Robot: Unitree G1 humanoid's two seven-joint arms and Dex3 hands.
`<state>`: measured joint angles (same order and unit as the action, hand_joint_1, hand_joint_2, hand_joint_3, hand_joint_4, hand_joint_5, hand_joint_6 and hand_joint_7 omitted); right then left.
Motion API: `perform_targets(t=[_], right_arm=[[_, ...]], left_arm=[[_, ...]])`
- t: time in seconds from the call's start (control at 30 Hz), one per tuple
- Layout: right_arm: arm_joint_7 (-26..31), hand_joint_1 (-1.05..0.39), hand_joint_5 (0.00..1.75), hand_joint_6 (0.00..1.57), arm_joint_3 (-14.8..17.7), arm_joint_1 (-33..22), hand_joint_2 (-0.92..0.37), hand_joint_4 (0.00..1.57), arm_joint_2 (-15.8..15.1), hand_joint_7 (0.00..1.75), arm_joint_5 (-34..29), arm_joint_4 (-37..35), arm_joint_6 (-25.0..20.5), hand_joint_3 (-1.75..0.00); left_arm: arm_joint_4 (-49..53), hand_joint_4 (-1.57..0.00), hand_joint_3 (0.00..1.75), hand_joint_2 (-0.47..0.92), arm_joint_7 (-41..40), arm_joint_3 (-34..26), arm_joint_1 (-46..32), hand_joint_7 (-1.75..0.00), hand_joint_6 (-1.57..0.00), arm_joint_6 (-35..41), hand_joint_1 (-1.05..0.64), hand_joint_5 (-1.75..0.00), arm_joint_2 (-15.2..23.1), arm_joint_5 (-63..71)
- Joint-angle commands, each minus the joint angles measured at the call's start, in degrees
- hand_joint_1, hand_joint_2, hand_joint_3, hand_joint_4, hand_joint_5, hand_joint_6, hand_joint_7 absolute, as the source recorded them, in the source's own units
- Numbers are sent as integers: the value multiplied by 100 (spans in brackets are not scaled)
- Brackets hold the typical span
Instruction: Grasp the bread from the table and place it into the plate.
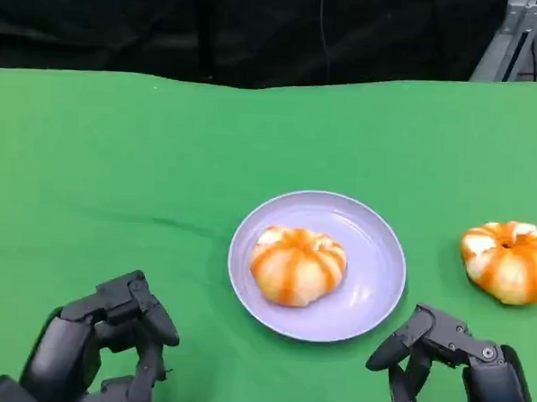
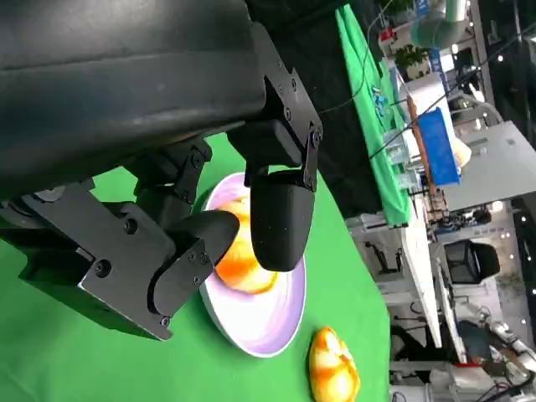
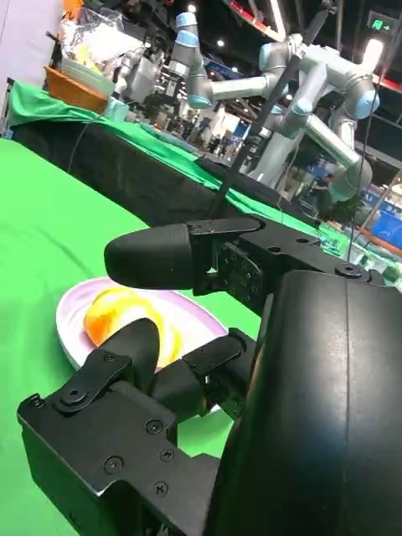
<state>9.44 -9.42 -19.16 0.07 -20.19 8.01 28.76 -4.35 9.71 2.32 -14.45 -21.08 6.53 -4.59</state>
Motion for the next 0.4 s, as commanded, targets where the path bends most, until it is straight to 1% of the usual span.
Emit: perform_targets(t=[0.03, 0.33, 0.4], right_arm=[[35, 5, 171, 85, 38, -25, -25, 92, -58, 132, 17, 29, 35, -143], [-29, 7, 170, 86, 94, -68, -23, 92, -116, 132, 180, -5, 129, -147], [-82, 7, 172, 84, 90, -82, -27, 90, -129, 132, 267, 3, 127, -143]], left_arm=[[-8, -80, 135, 44, 61, -66, -14, -161, -70, 4, 3, -175, 37, -27], [16, -81, 134, 43, 6, 1, -46, -162, -71, -47, 2, -175, -45, 111], [1, -82, 134, 44, -9, 6, -60, -162, -72, -31, 3, -175, -60, 151]])
